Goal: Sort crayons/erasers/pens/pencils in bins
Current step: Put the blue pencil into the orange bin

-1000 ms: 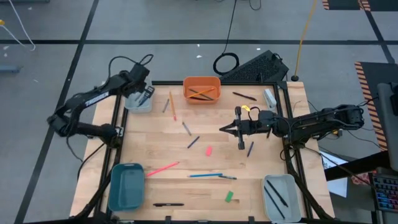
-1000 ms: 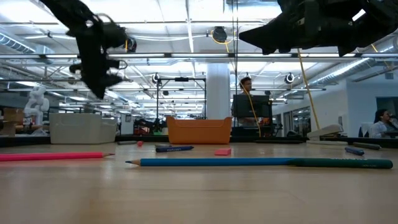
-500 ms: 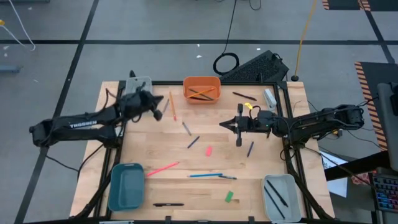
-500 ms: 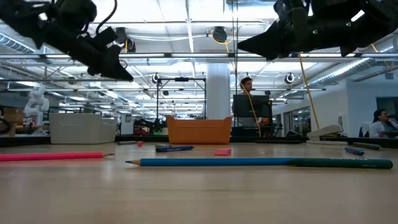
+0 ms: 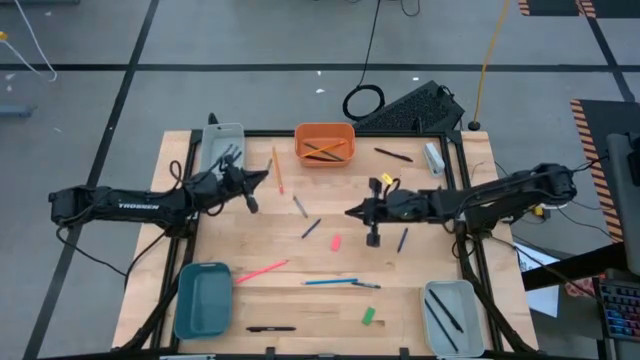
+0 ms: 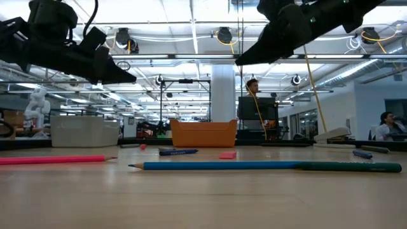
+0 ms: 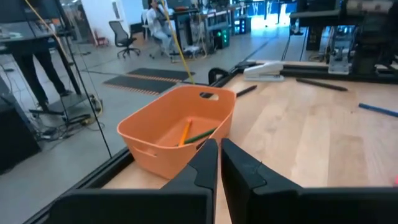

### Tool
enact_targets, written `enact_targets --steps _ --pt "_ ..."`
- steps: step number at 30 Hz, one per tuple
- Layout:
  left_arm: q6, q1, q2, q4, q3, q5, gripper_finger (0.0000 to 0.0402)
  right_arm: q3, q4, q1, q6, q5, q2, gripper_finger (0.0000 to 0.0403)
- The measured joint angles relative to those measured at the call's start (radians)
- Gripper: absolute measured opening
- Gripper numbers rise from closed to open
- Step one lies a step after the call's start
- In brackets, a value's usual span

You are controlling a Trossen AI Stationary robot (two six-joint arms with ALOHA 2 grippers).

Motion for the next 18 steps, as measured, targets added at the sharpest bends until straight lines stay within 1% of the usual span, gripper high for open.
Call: enact_targets --steps 5,9,12,15,18 --pt "0.001 0.000 0.000 0.019 0.000 0.025 0.0013 0.035 -0.090 0.049 0.095 0.006 0.050 0.0000" --pt "0.001 0.000 0.000 0.032 0.000 0.044 0.0003 0.101 -0.207 0.113 0.154 0.037 0.104 0.0000" --pt "0.001 0.000 0.000 0.036 0.000 0.045 0.0010 0.160 -0.308 0.162 0.197 0.058 0.155 0.0000" --pt "0.001 0.000 0.000 0.035 0.000 0.046 0.0020 0.212 -0.372 0.207 0.244 0.058 0.210 0.0000" --pt "0.001 0.000 0.000 0.036 0.000 0.048 0.0022 0.254 -0.421 0.254 0.287 0.057 0.261 0.0000"
